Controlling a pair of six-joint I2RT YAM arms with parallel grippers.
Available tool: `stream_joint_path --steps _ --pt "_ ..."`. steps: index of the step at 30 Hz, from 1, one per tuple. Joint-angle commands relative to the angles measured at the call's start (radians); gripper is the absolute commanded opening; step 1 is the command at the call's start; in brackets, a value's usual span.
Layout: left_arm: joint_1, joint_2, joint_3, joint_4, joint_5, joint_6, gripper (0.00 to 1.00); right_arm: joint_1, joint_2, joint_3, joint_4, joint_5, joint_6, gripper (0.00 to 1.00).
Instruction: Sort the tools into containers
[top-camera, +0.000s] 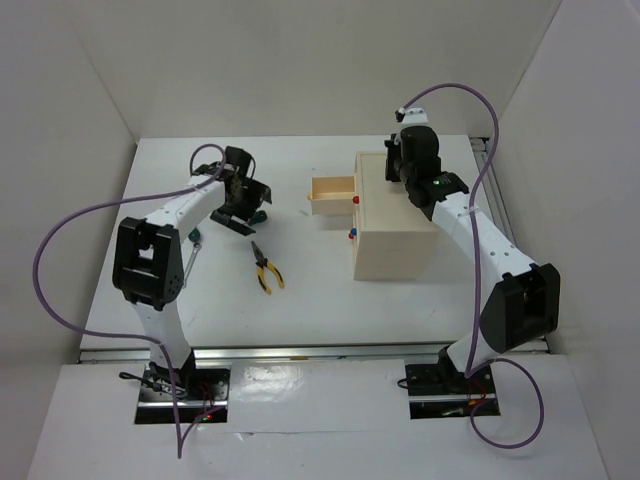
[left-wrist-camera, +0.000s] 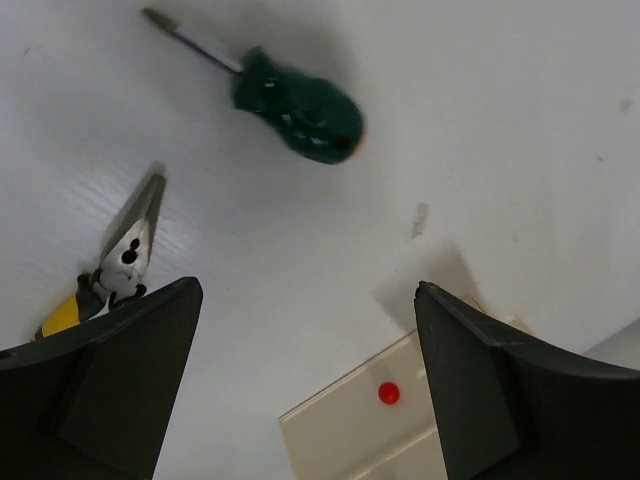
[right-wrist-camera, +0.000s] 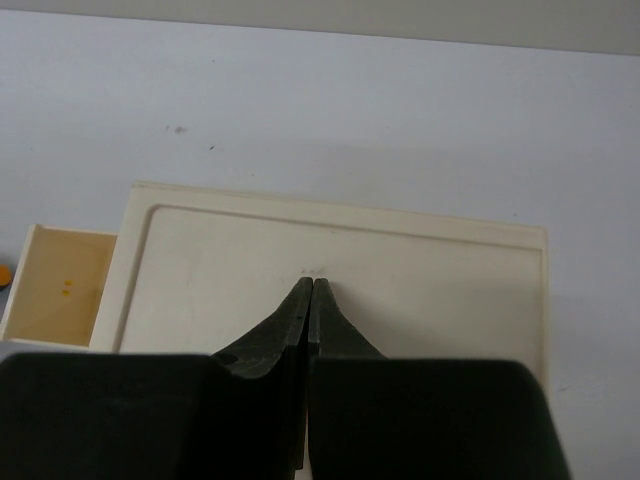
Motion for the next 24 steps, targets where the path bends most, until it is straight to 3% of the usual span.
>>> stream_joint_path --steps 1,5,13,24 --pt "-0.006 0.051 0.006 -0.077 -0.017 -0.288 1.0 0.011 0.04 -0.062 -0.21 -0.046 -0.006 0.0" --pt "0.003 0.139 0.19 -0.192 -0.09 -0.301 1.0 0.02 0.029 -0.062 -0.21 -0.057 -0.006 0.0" --pt "0.063 0.252 0.314 -0.261 -0.132 -0.259 0.99 0.03 0.011 -0.071 -0.21 -0.057 -0.006 0.0" --pt "0.054 0.288 0.282 -0.276 -0.094 -0.268 0.97 0.03 0.031 -0.071 -0.201 -0.057 -0.006 0.0"
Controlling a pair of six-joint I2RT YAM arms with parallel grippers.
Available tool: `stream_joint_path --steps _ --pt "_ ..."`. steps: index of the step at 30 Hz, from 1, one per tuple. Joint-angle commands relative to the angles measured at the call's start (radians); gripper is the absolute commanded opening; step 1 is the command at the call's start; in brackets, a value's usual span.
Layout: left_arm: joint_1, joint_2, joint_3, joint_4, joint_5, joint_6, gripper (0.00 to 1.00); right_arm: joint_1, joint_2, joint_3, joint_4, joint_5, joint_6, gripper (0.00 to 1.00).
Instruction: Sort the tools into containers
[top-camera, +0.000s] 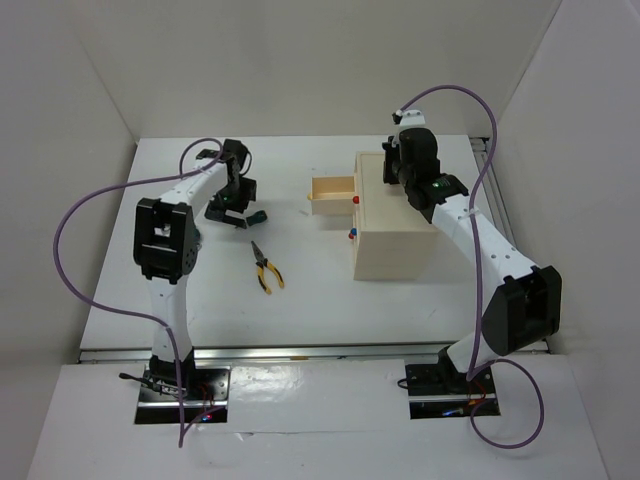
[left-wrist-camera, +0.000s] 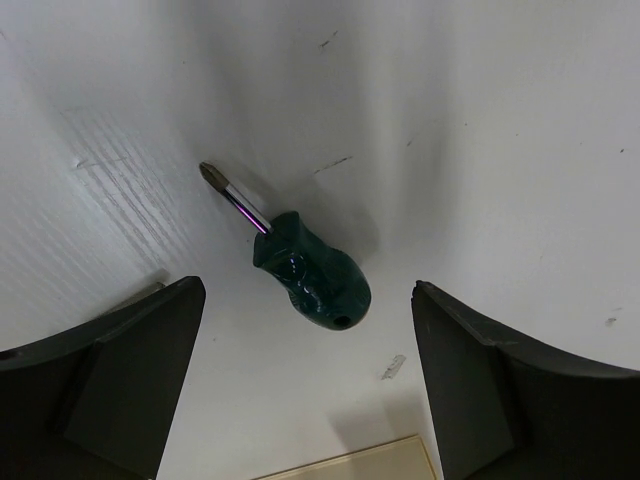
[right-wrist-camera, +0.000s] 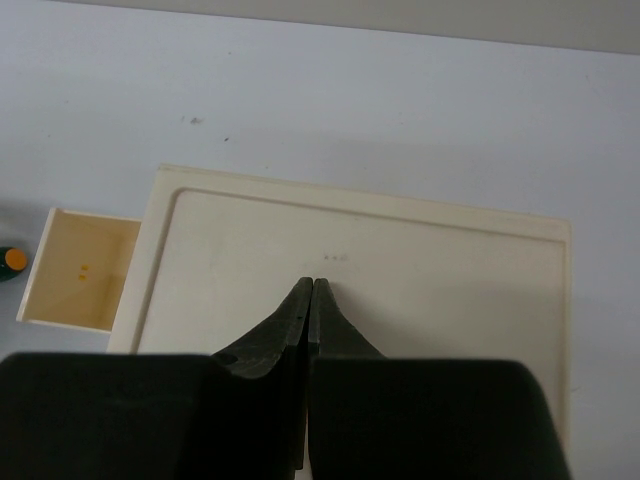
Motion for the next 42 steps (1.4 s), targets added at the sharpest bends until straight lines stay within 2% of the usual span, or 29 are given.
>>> stream_joint_path --steps 1,9,14,17,18,20,22,25,27,28,29,31,33,36,37,40,42 --pt "-0.009 -0.003 -0.01 -0.027 0.01 -0.016 0.97 0.015 0.048 -0.058 -0.198 -0.039 -0.005 0.0" --pt "-0.018 0.046 -0.032 -0.018 0.021 -0.016 0.88 0.015 0.029 -0.058 -0.198 -0.03 -0.005 0.0" --pt "-0.018 0.078 -0.009 -0.009 0.01 -0.016 0.73 0.015 0.02 -0.058 -0.198 -0.029 -0.005 0.0" --pt "-0.018 0.115 0.013 -0.009 0.01 0.007 0.48 0.015 0.02 -0.058 -0.198 -0.029 -0.005 0.0" --pt "-0.018 0.124 0.004 0.002 0.019 0.007 0.32 0.015 0.011 -0.058 -0.198 -0.02 -0.005 0.0" --pt "-0.018 0.124 -0.006 0.002 0.033 0.018 0.22 0.015 0.011 -0.058 -0.198 -0.02 -0.005 0.0" --pt "-0.008 0.124 -0.006 0.03 0.056 0.066 0.0 0.015 0.011 -0.058 -0.198 -0.02 -0.005 0.0" --pt "0.002 0.081 0.08 0.041 0.038 0.177 0.0 0.015 0.011 -0.058 -0.198 -0.02 -0.005 0.0" --pt "-0.009 0.017 0.099 0.13 0.006 0.269 0.0 0.015 0.011 -0.058 -0.198 -0.02 -0.005 0.0" --pt "-0.021 -0.031 0.07 0.213 0.019 0.392 0.0 0.015 0.011 -0.058 -0.198 -0.02 -0.005 0.0" --pt "-0.032 -0.131 0.035 0.416 0.039 0.456 0.0 0.015 0.011 -0.058 -0.198 -0.02 -0.005 0.0" --pt "-0.085 -0.213 -0.045 0.601 0.068 0.621 0.0 0.015 0.011 -0.058 -0.198 -0.011 0.005 0.0" --pt "-0.126 -0.261 -0.018 0.645 0.059 0.659 0.0 0.015 0.011 -0.058 -0.198 0.01 0.006 0.0" --pt "-0.201 -0.31 -0.055 0.75 0.059 0.728 0.0 0.015 0.02 -0.058 -0.207 0.01 0.006 0.0" --pt "-0.24 -0.344 -0.103 0.881 0.076 0.752 0.0 0.015 0.02 -0.058 -0.207 0.01 0.006 0.0" --pt "-0.314 -0.324 -0.081 0.988 0.094 0.872 0.0 0.015 0.02 -0.058 -0.207 0.01 0.006 0.0" --pt "-0.342 -0.284 -0.032 0.989 0.085 0.953 0.0 0.015 0.02 -0.058 -0.217 0.01 0.006 0.0"
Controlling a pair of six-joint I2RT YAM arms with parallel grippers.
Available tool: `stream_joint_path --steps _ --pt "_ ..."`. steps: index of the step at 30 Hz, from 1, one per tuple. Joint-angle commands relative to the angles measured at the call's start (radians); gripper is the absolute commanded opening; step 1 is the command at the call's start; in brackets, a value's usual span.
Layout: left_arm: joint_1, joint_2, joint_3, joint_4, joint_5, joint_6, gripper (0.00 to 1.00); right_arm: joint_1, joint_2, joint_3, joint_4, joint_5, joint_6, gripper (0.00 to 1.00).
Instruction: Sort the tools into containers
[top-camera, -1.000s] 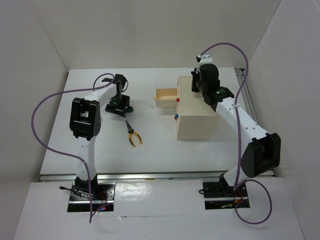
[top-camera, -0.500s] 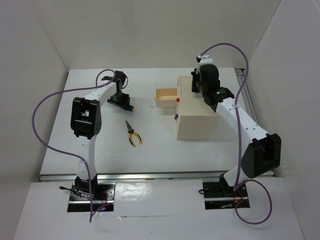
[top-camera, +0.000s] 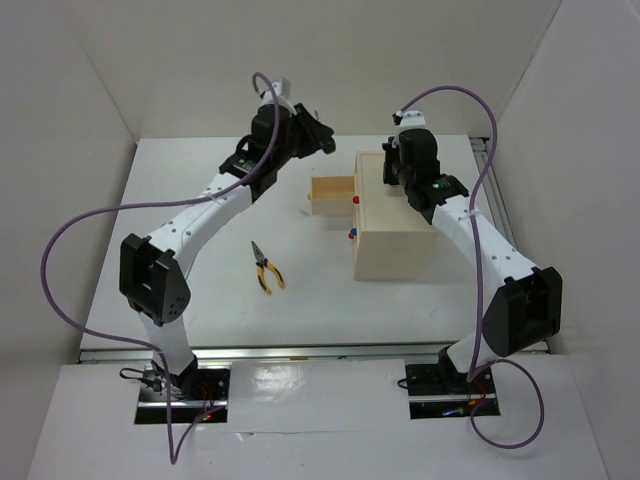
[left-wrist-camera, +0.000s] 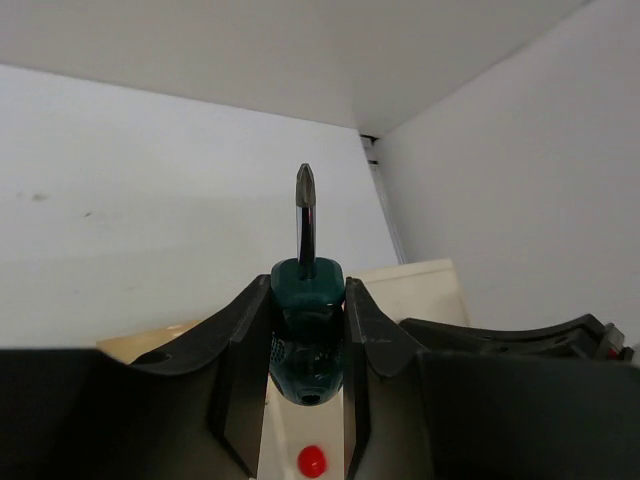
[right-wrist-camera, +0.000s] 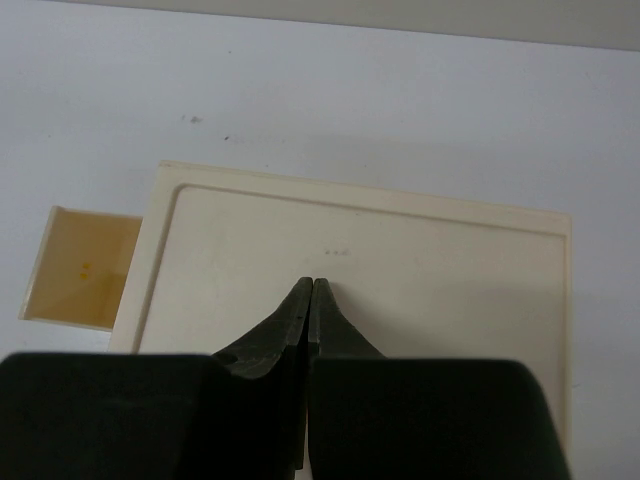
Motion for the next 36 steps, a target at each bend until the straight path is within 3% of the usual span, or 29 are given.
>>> stream_joint_path --steps 1,13,26,27,28,29,30,32,36 --pt "-0.026 0.087 0.059 0.129 0.01 0.181 0.0 0.012 0.028 -0.051 -0.215 0.002 0.001 0.0" --pt "-0.035 0.173 -0.004 0.23 0.018 0.333 0.0 0.012 0.028 -0.051 -0.215 -0.007 0.001 0.0" --pt "-0.066 0.118 -0.197 0.29 -0.046 0.333 0.0 0.012 0.057 -0.051 -0.206 -0.007 0.001 0.0" --pt "-0.075 0.118 -0.197 0.29 -0.062 0.333 0.06 0.012 0.057 -0.051 -0.206 -0.007 0.001 0.0" --pt "-0.084 0.109 -0.197 0.289 -0.071 0.333 0.24 0.012 0.057 -0.051 -0.206 -0.007 0.001 0.0" --pt "-0.084 0.109 -0.224 0.301 -0.071 0.333 0.6 0.012 0.057 -0.051 -0.206 -0.007 0.001 0.0" --pt "-0.095 0.092 -0.225 0.301 -0.083 0.333 0.71 0.012 0.057 -0.051 -0.206 -0.016 0.001 0.0" --pt "-0.104 0.064 -0.241 0.325 -0.083 0.364 0.77 0.012 0.057 -0.051 -0.206 -0.016 0.001 0.0" --pt "-0.115 -0.009 -0.241 0.336 -0.092 0.379 0.8 0.012 0.057 -0.042 -0.206 -0.016 0.001 0.0"
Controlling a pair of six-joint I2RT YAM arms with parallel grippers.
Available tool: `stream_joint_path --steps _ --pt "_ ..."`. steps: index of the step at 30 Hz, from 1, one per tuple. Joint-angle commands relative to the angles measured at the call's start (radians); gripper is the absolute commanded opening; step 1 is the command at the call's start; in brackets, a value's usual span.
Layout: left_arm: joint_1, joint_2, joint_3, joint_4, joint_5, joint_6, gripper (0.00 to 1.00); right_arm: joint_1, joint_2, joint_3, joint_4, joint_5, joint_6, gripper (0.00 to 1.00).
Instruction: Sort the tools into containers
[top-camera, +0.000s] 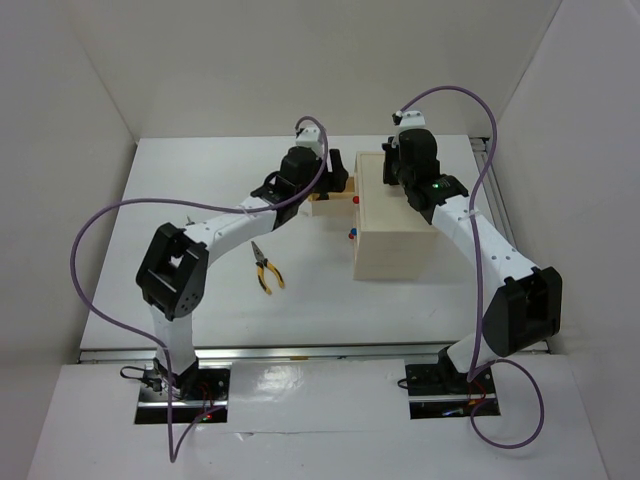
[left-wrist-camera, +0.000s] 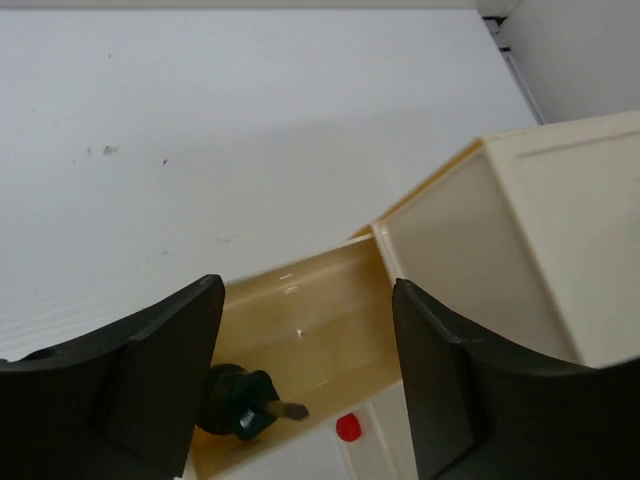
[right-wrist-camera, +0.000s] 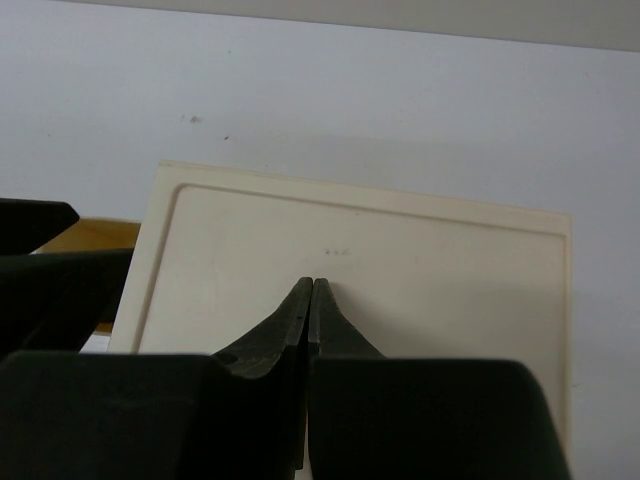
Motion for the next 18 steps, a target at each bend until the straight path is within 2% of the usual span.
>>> stream_joint_path --steps 1,2,3,5,6,7,8,9,10,11,12,14,18 --pt "-0.011 -0.13 -0.003 0.077 -0.039 0.036 0.83 0.01 0.055 -0.042 -0.205 -0.017 0.001 0.0" --pt "-0.011 -0.152 -0.003 0.077 -0.064 0.036 0.87 0.01 0.055 -0.042 -0.205 -0.017 0.001 0.0" --pt "-0.011 -0.173 -0.003 0.054 -0.171 0.036 0.91 0.01 0.064 -0.042 -0.205 -0.017 0.001 0.0" --pt "-0.011 -0.218 0.006 -0.088 -0.338 -0.001 1.0 0.01 0.064 -0.042 -0.205 -0.017 0.001 0.0" --pt "0.012 -0.218 0.022 -0.172 -0.417 -0.043 1.0 0.01 0.064 -0.042 -0.205 -0.017 0.001 0.0" --pt "0.07 -0.218 0.086 -0.295 -0.544 -0.114 1.0 0.01 0.074 -0.042 -0.205 -0.017 0.001 0.0" --pt "0.107 -0.184 0.122 -0.544 -0.583 -0.256 1.0 0.01 0.074 -0.042 -0.205 -0.026 0.001 0.0" --pt "0.148 -0.164 0.154 -0.672 -0.611 -0.333 1.0 0.01 0.074 -0.033 -0.205 -0.026 0.001 0.0" --pt "0.191 -0.146 0.203 -0.778 -0.625 -0.393 1.0 0.01 0.074 -0.033 -0.205 -0.026 0.001 0.0" --pt "0.275 -0.12 0.219 -0.881 -0.625 -0.518 1.0 0.01 0.074 -0.033 -0.205 -0.026 0.001 0.0" --pt "0.317 -0.12 0.219 -1.031 -0.625 -0.553 1.0 0.01 0.074 -0.033 -0.205 -0.026 0.001 0.0" --pt "0.432 -0.12 0.153 -1.075 -0.561 -0.573 1.0 0.01 0.074 -0.033 -0.205 -0.036 0.001 0.0" --pt "0.566 -0.141 0.007 -1.028 -0.43 -0.5 1.0 0.01 0.074 -0.033 -0.205 -0.045 0.001 0.0"
